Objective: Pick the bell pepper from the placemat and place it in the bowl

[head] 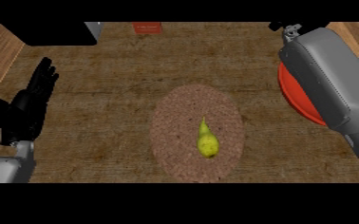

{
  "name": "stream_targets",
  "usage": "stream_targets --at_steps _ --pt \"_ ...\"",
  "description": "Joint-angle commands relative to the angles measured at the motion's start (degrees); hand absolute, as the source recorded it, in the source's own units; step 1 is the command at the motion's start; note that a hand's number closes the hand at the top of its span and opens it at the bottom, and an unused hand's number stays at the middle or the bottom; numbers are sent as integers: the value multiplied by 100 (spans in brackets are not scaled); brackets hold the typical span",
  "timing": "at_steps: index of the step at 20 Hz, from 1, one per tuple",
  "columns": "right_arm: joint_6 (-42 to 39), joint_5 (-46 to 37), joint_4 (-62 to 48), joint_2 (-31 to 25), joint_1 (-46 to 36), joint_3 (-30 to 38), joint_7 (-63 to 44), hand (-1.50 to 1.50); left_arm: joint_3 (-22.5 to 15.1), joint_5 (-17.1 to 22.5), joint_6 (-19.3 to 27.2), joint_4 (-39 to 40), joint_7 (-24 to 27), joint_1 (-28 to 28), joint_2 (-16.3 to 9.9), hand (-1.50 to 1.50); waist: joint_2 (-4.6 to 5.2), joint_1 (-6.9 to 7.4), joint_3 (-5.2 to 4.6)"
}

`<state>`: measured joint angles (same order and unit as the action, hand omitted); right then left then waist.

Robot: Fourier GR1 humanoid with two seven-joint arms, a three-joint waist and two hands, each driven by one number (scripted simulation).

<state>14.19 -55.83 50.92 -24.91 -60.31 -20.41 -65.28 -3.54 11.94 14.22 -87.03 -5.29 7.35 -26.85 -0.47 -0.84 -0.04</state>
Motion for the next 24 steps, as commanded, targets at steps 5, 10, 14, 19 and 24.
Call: stream_targets --at_steps 5,10,14,19,24 --pt "925 81 446 -377 1034 971 -9 150 -100 -185 20 -1 206 -105 262 0 42 48 7" --pt "1035 440 652 -779 1691 1608 879 150 119 -186 -134 119 141 -9 167 0 42 40 4" --pt "1608 562 -404 -819 1650 2096 1734 150 206 -155 -369 -122 5 -33 71 0 66 162 8" --pt "1893 839 -1077 -930 1774 2521 2778 150 277 -312 -334 107 43 176 338 0 70 148 7" --pt "851 1540 -1710 -1032 1963 3007 2368 150 302 -278 -367 209 89 132 277 0 78 106 9"
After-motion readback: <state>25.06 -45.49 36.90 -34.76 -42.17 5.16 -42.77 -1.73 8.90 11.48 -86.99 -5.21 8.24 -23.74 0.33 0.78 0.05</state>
